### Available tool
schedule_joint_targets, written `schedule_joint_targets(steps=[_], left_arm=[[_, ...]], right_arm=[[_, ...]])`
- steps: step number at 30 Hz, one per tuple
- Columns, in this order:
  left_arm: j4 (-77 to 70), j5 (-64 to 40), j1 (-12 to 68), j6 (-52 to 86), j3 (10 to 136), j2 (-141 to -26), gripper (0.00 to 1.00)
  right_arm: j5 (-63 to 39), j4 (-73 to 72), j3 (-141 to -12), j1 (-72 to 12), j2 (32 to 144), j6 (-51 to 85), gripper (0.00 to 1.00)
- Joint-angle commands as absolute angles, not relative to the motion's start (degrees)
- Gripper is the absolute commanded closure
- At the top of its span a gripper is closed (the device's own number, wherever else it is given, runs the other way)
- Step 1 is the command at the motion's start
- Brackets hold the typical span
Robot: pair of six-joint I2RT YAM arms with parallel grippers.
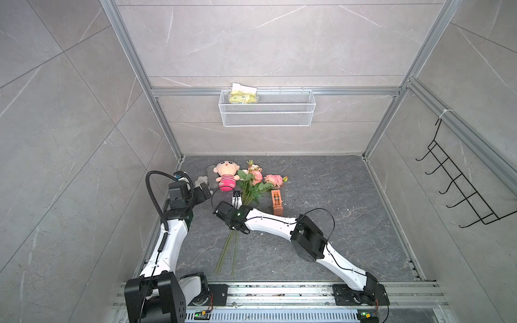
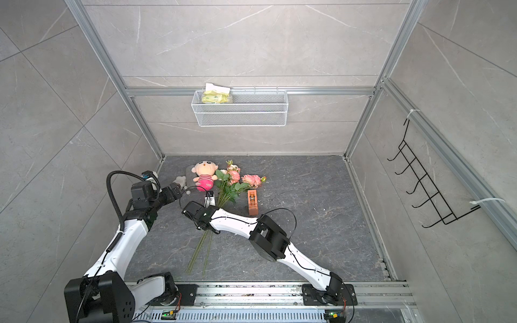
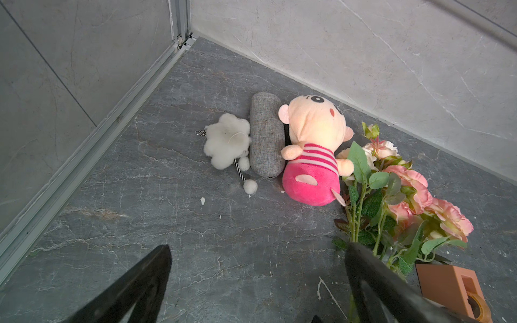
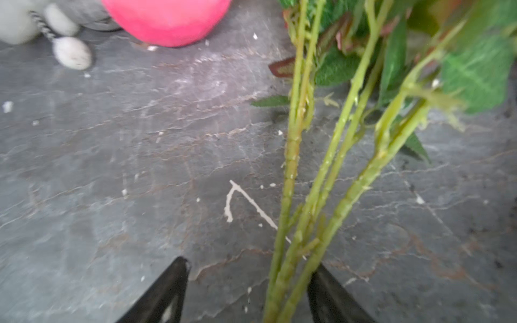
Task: Wrap bouquets with tape
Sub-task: Pick up the unwrapped bouquet from the center of the board.
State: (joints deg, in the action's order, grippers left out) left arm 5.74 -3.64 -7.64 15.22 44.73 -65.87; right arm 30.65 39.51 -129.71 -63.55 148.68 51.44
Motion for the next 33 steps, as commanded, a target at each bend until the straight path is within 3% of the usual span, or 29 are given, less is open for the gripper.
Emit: schedule_joint_targets(steps=[1,5,12,18,28,33], left_arm=[[4.8,-5.2,-7.8,14.0,44.6,-66.0,0.00],[4.9,-5.3,-7.8,13.8,44.6,-66.1,0.01],[4.8,-5.7,-7.8,13.7,44.5,-65.3,0.04],[2.0,-9.7,-7.8,17.2,43.2,-63.7,0.08],[-2.9,-16.2,-7.8,24.3,42.4,-58.5,0.00],[-0.5,-14.7,-7.8,26.0,43.4,-54.8,0.00]], right_arm=[[31.6,43.5,-132.3,-62.9,150.7,51.8,0.35],[29.9,42.1,-131.4,-62.4,151.0,51.9,0.41],[28.3,40.5,-131.6,-62.1,149.1,48.6,0.82],[29.9,34.5,-120.7,-61.8,138.2,45.4,0.99],[33.1,20.0,-93.9,-57.5,114.0,40.7,1.00],[20.5,8.7,-83.9,-56.8,101.0,20.8,1.00]])
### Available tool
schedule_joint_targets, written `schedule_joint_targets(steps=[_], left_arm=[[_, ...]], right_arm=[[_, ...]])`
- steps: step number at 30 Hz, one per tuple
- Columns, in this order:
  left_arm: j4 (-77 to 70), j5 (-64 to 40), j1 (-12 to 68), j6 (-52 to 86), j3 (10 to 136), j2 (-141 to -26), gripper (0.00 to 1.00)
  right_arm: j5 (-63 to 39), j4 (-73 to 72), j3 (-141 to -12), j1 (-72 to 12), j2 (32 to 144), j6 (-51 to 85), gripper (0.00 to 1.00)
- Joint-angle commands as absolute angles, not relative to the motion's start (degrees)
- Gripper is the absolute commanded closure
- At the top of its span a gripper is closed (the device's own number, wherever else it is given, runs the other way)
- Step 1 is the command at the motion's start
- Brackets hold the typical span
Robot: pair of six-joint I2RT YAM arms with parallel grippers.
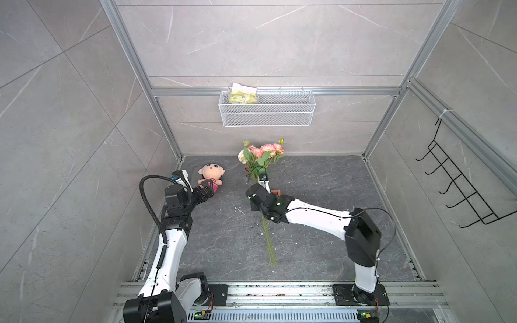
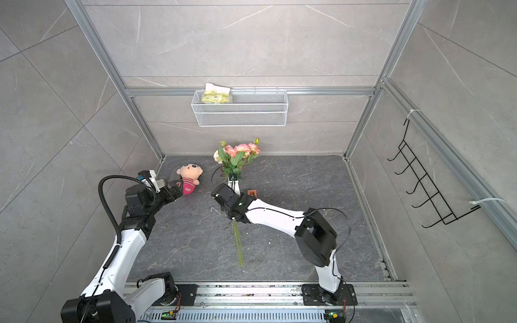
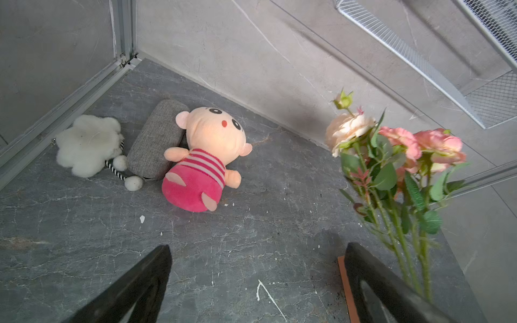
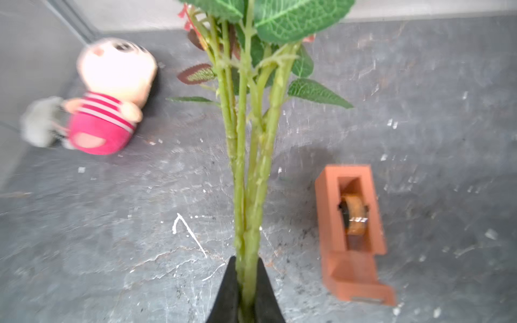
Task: Wrap bouquets with tape
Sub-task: Pick up the unwrapped bouquet from the center of the board, then place the unwrapped bouquet at the center of the board.
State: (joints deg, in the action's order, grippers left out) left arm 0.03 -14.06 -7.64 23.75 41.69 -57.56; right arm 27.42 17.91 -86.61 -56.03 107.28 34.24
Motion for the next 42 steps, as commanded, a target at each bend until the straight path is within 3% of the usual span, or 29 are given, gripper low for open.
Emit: schedule_joint_targets(steps=[1,7,13,17,27,35,39,42], left_arm=[[0.5,-14.3,-7.8,26.1,43.8,-53.8,0.00],[7.2,-11.6,-7.8,29.8,45.9,-43.6,0.00],[11.9,-15.8,-7.7,31.1,47.3,-32.7,0.00],[8.8,-17.1,-7.7,31.1,43.6,-30.4,0.00],[-17.4,-30.0,-7.3,26.9,31.8,-42.1,0.01],[-22.3,-44.1,-2.0,8.8,32.2,-52.4,0.01],[-21.2,-48.5,2.6,-5.3,31.8,-53.1,0.00],[-13.9,-44.4,9.1,-18.3,32.1,-51.7,0.00]], right_arm=[[16.6,8.1,-82.3,-56.7,98.8,15.7,1.00],[-7.2,19.0,-72.0,-54.7,88.5,-14.9,1.00],[-11.2,28.6,-69.4,-53.7,95.2,-36.1,1.00],[-22.2,26.5,-70.4,-50.5,101.3,-45.3,1.00],[-18.8,30.7,-79.1,-46.6,117.2,-53.3,1.00],[-18.1,34.4,-79.8,-45.9,113.9,-54.3,0.62],[-18.8,37.1,-77.7,-45.9,106.0,-52.4,0.20],[-16.3,28.1,-68.3,-44.8,93.6,-46.9,0.07]])
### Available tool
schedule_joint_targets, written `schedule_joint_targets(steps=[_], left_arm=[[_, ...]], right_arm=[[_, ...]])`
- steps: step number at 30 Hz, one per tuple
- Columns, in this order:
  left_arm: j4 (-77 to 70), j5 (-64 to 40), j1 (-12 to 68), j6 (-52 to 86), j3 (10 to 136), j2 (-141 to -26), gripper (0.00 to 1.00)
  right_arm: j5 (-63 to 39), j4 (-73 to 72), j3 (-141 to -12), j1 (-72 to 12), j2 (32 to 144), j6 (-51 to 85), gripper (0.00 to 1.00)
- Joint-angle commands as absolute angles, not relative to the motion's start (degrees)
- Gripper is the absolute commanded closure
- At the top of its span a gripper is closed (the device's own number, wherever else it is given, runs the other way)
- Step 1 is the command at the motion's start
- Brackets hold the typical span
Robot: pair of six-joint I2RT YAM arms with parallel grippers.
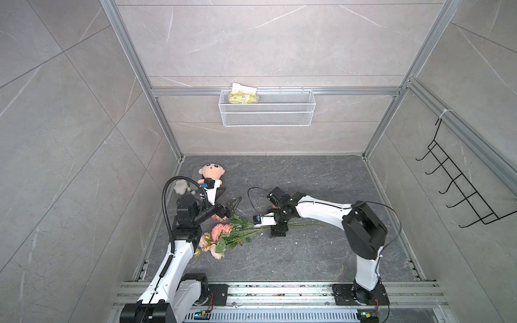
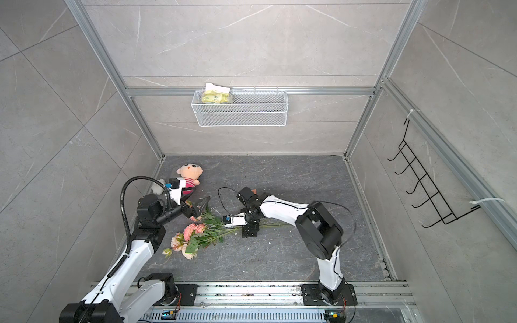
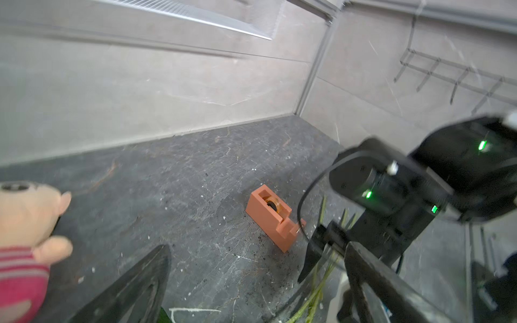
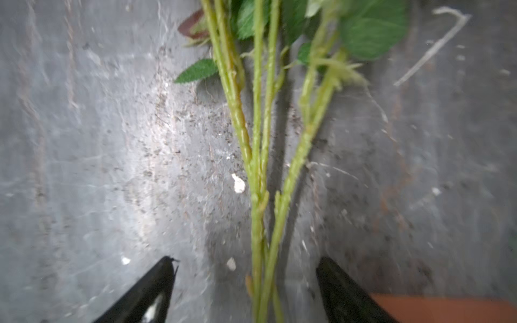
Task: Wrap bouquets with tape
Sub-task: Place the unwrapped bouquet at the center of the board, then pick up the unwrapped bouquet from the center of the board.
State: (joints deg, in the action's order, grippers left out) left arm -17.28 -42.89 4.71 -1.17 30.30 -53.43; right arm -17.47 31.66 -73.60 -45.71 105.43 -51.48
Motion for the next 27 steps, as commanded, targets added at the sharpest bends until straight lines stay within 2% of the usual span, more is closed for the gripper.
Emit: schedule_joint_targets(steps=[1,2,5,9,11,13,15,21,27], left_arm=[[-10.9,-41.9,11.4,-22.0,32.5,-51.5,0.00],[-7.7,-39.2,13.7,-25.8,32.8,-51.6,0.00],[-2.5,-32.3,20.1,-34.1,32.6,-53.2,0.00],[-8.0,-19.1,29.6,-42.5,26.7,-58.4,0.01],[-6.8,-12.6,34.3,-44.1,28.6,-63.8,0.03],[-4.0,-9.8,37.9,-45.8,32.0,-69.9,0.04],[-2.5,-7.7,39.9,-46.8,34.2,-75.1,0.07],[-2.9,-6.7,40.5,-46.8,36.2,-82.8,0.14],[-3.6,-3.8,40.3,-49.5,37.3,-86.3,0.30]], right_arm=[[-14.4,24.3,-65.0,-43.6,89.8,-43.5,0.04],[-11.2,19.9,-61.5,-41.9,85.6,-37.6,0.01],[-2.4,14.3,-56.8,-35.0,77.7,-17.9,0.00],[4.3,24.3,-61.4,-27.7,77.5,8.7,0.00],[-3.1,26.4,-62.3,-27.1,79.4,14.2,0.01],[-11.9,21.0,-58.8,-27.1,80.5,20.3,0.02],[-16.8,14.1,-55.4,-27.2,81.6,26.0,0.07],[-19.0,2.3,-48.3,-27.4,83.0,37.2,0.20],[-23.5,-13.0,-42.0,-28.2,87.8,46.8,0.30]])
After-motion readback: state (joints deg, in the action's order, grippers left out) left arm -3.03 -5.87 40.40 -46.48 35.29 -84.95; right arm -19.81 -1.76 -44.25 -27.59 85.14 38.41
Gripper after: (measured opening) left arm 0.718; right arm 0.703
